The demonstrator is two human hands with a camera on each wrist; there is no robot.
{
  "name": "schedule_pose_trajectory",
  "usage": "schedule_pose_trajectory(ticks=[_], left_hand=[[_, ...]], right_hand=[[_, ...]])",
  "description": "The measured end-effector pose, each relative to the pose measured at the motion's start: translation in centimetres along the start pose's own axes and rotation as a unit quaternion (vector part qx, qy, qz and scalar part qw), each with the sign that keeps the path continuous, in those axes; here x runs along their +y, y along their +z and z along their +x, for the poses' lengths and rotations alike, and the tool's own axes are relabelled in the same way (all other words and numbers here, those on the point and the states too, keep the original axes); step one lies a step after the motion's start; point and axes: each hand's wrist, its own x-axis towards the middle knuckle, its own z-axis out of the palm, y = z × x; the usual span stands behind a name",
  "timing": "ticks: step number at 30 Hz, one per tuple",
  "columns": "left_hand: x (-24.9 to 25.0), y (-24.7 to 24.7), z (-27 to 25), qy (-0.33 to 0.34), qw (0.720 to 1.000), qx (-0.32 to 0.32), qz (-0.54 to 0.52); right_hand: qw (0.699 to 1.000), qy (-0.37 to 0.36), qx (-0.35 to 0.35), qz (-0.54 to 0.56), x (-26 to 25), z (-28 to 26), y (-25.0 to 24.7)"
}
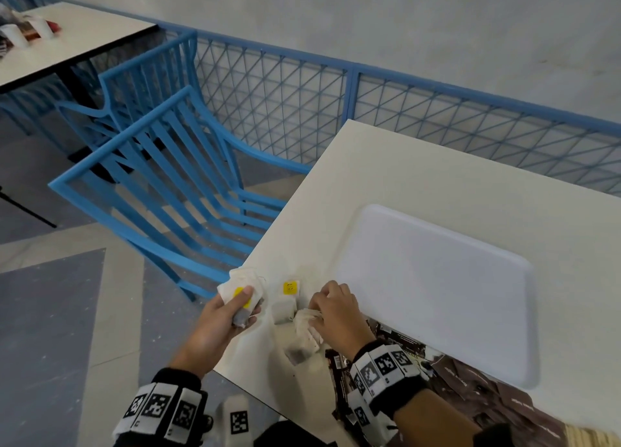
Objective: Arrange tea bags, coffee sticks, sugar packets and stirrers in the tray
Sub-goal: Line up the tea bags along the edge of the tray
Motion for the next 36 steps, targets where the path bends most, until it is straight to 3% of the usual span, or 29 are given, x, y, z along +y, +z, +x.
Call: schedule_pose_trajectory(ticks=[8,13,19,22,25,28,31,36], left_hand=[[0.1,2.0,-0.2,0.034,0.996,-0.054,0.063],[0.8,3.1,0.2,0.072,0.985,-0.099,0.124],[1.9,5.2,0.9,0.071,0.985,-0.117,0.107],[2.6,6.5,0.6,0.033,0.979,-0.176,0.095],[3.4,7.1,-0.2,-0.032,0.966,-0.249,0.055],[3.6,7.5,-0.5,-0.044,0.955,-0.288,0.05],[3.0,7.6,0.4,-0.04,0.949,-0.304,0.076],[2.1,7.3,1.6,-0.051,0.96,-0.273,0.027]], right_hand=[[0.981,0.013,0.058,0.182,0.7,-0.8,-2.2],[0.93,0.042,0.046,0.362,0.2,-2.0,-5.6],[0.88,0.025,0.021,0.473,-0.5,-2.1,-7.3],[0.875,0.021,0.021,0.483,-1.0,-1.9,-7.7],[0.899,0.039,0.077,0.43,-1.0,-1.4,-7.5],[0.908,0.062,0.133,0.392,-0.9,-1.1,-7.2],[0.895,0.091,0.149,0.411,-1.0,-1.0,-6.7],[0.848,0.147,0.146,0.489,-1.2,-0.9,-5.9]])
